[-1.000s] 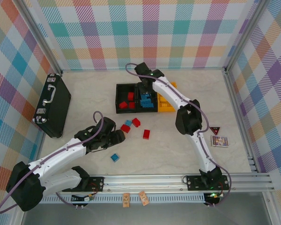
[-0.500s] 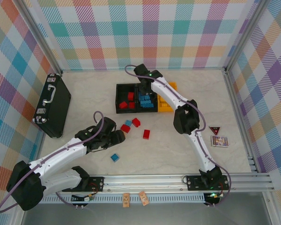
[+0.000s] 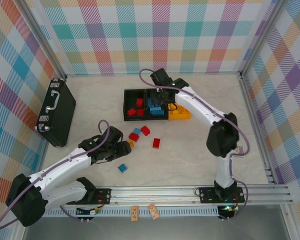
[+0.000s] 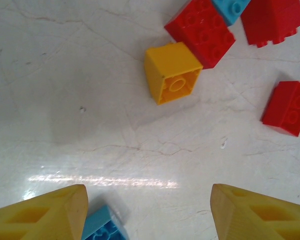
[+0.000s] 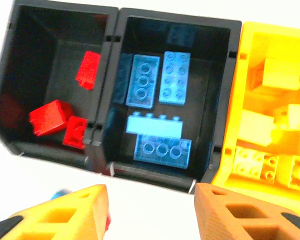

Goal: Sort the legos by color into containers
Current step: Place the lego in the container, then pick up the lego from the middle-left of the table.

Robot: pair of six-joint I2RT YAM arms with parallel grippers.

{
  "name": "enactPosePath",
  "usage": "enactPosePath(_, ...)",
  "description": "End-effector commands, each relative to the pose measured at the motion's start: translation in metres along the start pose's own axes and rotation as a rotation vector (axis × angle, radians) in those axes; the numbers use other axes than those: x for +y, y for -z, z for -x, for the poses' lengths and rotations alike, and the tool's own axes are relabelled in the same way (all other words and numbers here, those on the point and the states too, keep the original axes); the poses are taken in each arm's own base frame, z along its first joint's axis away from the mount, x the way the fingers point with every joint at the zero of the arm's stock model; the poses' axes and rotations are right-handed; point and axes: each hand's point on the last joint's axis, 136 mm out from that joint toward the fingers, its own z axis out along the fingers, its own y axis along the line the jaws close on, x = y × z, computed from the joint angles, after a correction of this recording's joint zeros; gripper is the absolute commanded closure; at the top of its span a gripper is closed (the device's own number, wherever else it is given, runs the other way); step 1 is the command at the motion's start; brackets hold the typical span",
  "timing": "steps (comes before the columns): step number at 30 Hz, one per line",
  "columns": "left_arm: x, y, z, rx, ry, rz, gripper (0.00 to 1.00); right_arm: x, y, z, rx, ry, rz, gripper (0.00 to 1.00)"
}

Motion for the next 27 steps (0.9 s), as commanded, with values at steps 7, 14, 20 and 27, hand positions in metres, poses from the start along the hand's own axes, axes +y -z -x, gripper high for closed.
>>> enactPosePath(7, 0.016, 0.015, -0.037, 0.159, 0.015, 0.092, 0.36, 0.031, 0.031, -0.076, 0.08, -0.049, 0.31, 0.47)
enactPosePath(14, 0.022, 0.007, -0.067, 0.236, 0.102, 0.125, 0.32, 0.04, 0.043, -0.147, 0.178, -0.05, 0.421, 0.44)
enactPosePath(20, 0.028, -0.008, -0.077, 0.258, 0.153, 0.165, 0.31, 0.054, 0.046, -0.198, 0.258, -0.041, 0.535, 0.42)
enactPosePath(27, 0.03, -0.021, -0.079, 0.291, 0.137, 0.238, 0.3, 0.05, 0.04, -0.224, 0.297, -0.051, 0.538, 0.42)
